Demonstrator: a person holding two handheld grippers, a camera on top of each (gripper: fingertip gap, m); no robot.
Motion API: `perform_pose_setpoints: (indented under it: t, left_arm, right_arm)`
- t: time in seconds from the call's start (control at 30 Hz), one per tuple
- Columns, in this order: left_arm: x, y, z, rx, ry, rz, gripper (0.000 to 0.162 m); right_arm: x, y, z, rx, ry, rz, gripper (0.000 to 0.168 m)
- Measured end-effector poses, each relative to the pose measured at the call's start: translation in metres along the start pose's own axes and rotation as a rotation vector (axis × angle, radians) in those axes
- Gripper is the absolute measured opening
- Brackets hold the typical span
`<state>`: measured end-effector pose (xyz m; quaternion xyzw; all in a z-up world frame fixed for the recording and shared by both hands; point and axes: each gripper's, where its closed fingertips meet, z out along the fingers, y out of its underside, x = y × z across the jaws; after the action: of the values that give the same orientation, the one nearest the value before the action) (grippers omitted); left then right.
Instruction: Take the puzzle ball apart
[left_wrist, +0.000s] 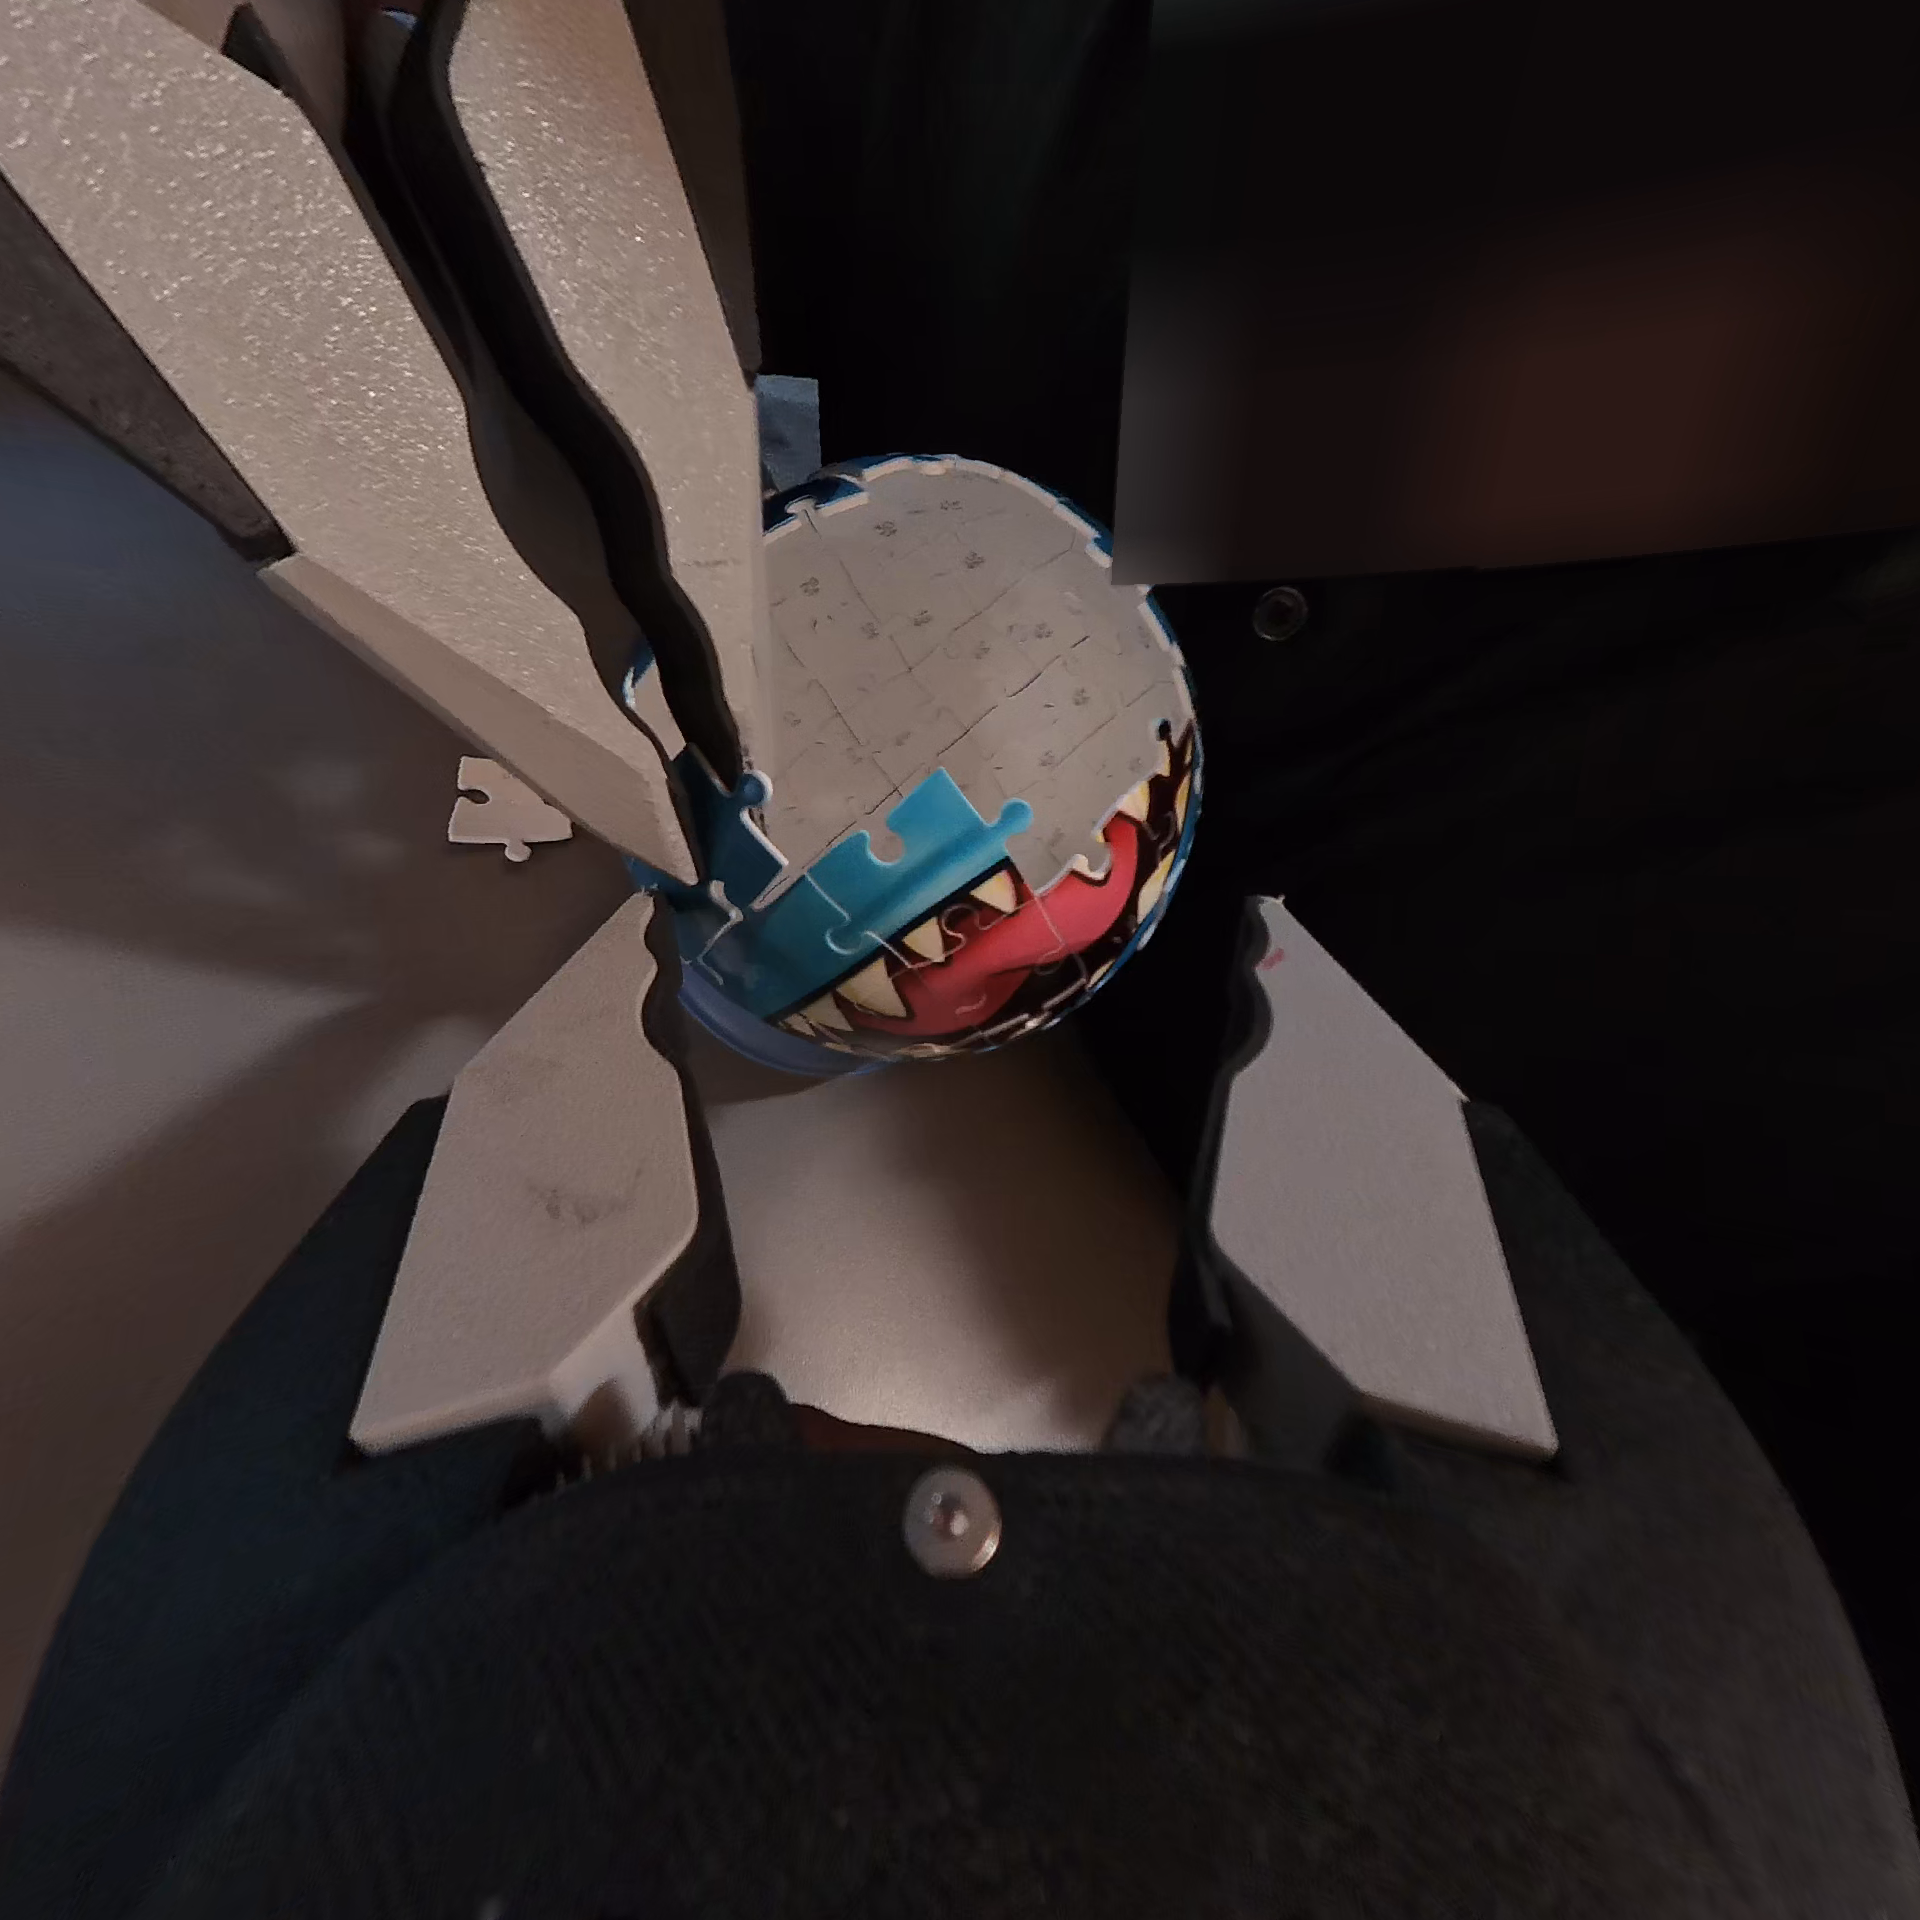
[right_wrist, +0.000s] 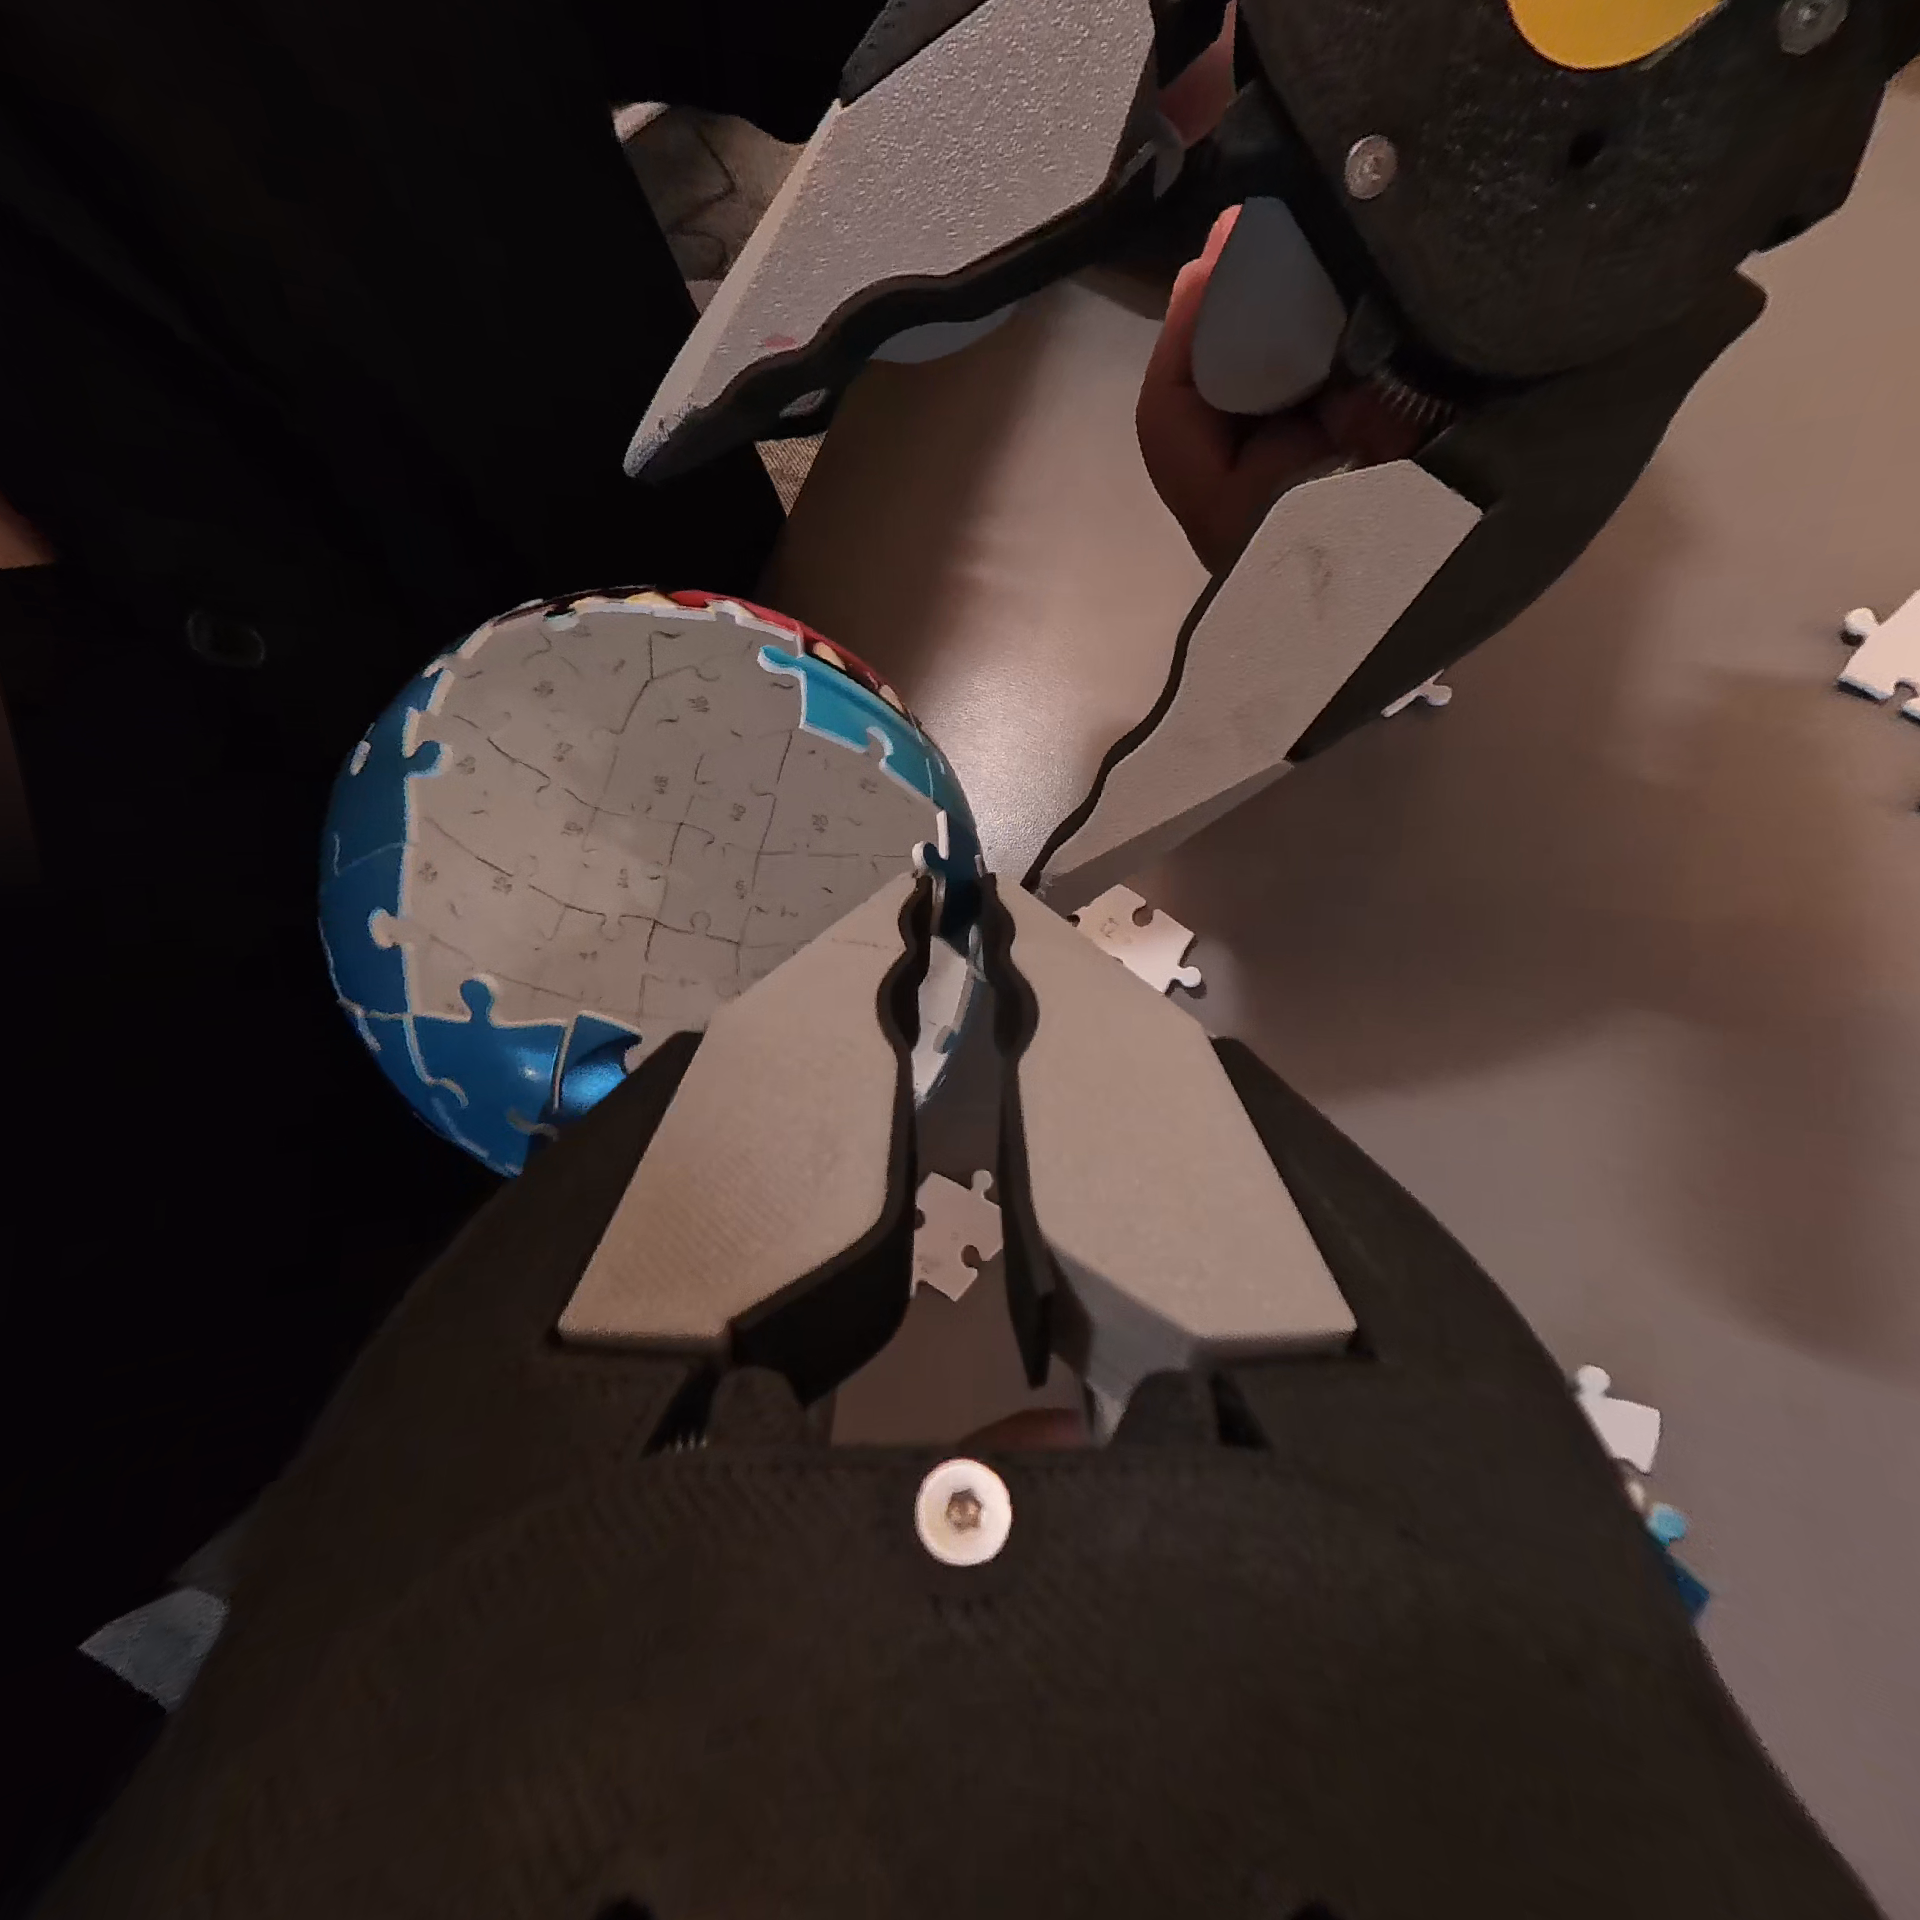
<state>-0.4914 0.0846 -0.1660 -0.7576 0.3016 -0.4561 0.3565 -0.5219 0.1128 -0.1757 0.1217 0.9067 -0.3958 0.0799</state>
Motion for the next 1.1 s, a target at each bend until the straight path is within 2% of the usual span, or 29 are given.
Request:
perform_pose_setpoints:
  t: [0.13,0.27,0.43,0.73,0.93,1.1]
  left_arm:
    - [-0.001,0.000,0.001,-0.005,-0.005,0.005,0.104]
    - [-0.001,0.000,-0.001,0.001,-0.003,-0.001,0.101]
    - [-0.001,0.001,-0.001,0.006,0.001,-0.003,0.103]
    - [-0.001,0.002,0.001,-0.006,-0.006,0.005,0.102]
    - [-0.001,0.002,0.001,0.004,-0.003,0.000,0.103]
    - [-0.002,0.001,0.001,0.009,-0.003,-0.002,0.103]
  right_arm:
    - [0.000,0.000,0.000,-0.020,0.017,-0.070,0.005]
    - [0.001,-0.002,0.002,-0.027,-0.023,0.039,0.006]
    - [0.001,-0.001,0.002,-0.005,-0.048,0.079,0.006]
    - [0.000,0.000,0.004,-0.058,0.031,-0.004,0.006]
    - [0.000,0.001,0.001,0.004,-0.147,0.205,0.009]
    - [-0.001,-0.006,-0.006,0.065,-0.218,0.242,0.007]
